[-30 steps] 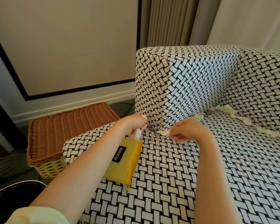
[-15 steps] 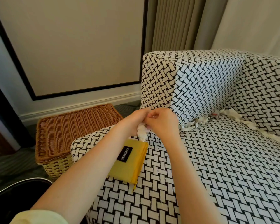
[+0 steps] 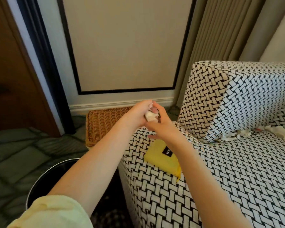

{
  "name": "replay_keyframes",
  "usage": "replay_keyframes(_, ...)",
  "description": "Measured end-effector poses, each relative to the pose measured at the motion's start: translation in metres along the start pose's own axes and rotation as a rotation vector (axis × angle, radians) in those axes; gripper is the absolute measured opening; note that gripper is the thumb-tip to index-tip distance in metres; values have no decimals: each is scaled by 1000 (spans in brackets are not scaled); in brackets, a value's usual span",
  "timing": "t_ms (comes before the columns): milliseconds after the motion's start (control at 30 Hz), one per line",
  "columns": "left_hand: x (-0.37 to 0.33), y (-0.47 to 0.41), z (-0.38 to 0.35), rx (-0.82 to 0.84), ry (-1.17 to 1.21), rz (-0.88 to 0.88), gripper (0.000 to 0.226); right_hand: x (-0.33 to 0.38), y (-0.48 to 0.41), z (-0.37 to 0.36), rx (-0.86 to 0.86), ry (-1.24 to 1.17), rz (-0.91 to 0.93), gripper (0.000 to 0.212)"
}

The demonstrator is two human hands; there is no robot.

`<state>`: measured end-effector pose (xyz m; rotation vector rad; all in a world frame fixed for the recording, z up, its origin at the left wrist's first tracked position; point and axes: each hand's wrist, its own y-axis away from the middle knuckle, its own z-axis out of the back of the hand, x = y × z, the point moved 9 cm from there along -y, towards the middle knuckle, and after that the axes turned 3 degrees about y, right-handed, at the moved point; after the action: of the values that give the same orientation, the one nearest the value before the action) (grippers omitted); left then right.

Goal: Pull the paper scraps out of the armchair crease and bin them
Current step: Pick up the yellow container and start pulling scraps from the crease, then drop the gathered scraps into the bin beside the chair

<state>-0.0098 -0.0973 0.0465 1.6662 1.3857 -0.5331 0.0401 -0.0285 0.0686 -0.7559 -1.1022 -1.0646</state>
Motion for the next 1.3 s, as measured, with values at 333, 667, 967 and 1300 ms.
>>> replay_keyframes(333, -48, 15, 127, -272, -239, -105, 11, 5, -41, -133, 128, -771, -260, 50)
replay_keyframes(667, -19, 42, 300, -540, -370, -72, 28, -96, -45, -274, 289, -721, -646, 24)
replay_keyframes(967, 41, 44, 359, -583, -710, 170, 30, -177, -13, -306, 334, -333, -884, 19)
replay_keyframes(1300, 22, 58, 329, -538, -906, 250, 14, -165, -15, -283, 335, -212, -876, 32)
